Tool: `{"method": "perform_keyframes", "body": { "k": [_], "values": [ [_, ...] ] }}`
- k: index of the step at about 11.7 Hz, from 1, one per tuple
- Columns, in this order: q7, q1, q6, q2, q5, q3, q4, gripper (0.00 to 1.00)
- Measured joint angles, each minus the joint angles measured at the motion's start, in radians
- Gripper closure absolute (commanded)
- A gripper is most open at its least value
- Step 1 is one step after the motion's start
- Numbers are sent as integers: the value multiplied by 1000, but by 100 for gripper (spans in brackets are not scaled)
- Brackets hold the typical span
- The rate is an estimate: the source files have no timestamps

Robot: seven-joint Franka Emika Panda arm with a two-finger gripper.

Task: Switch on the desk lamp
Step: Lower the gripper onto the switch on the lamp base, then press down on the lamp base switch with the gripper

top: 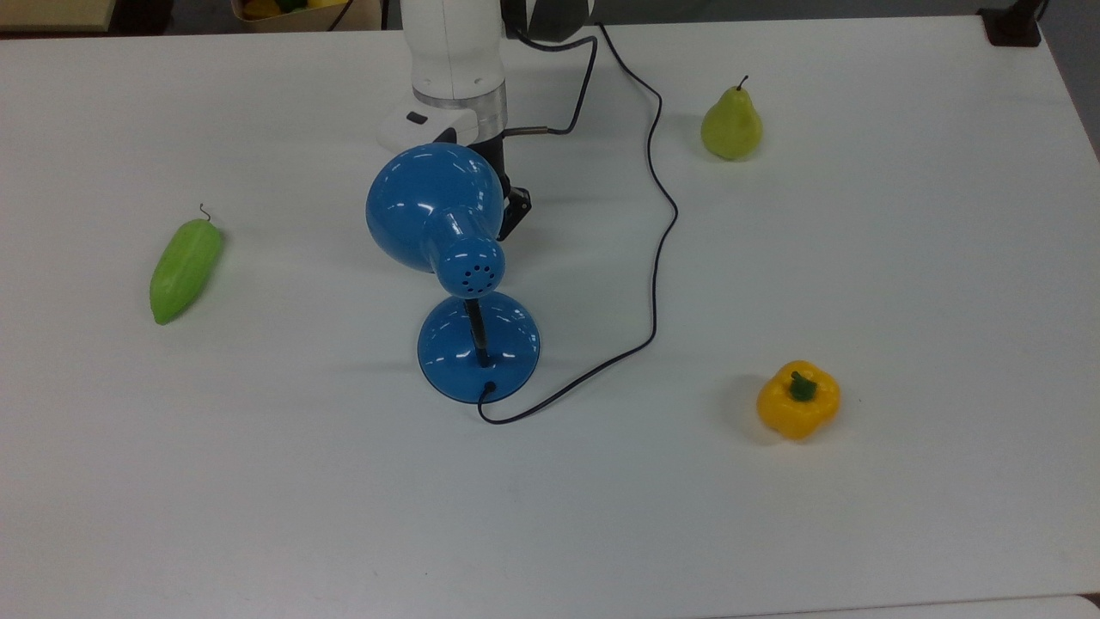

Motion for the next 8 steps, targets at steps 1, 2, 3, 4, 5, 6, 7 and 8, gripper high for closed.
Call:
{"method": "perform_keyframes", "body": {
  "k": [1,2,3,4,5,6,7,8],
  "values": [
    [0,-2,3,18,0,0,22,99],
    [0,-4,4,36,0,0,44,100],
    [0,-4,5,48,0,0,59,100],
    [0,-4,5,64,0,0,74,99],
    [1,-4,6,77,0,0,86,99],
    [1,-5,7,87,0,0,97,100],
    [1,-5,7,97,0,0,109,100],
    [1,-6,7,107,0,0,118,100]
  ]
}}
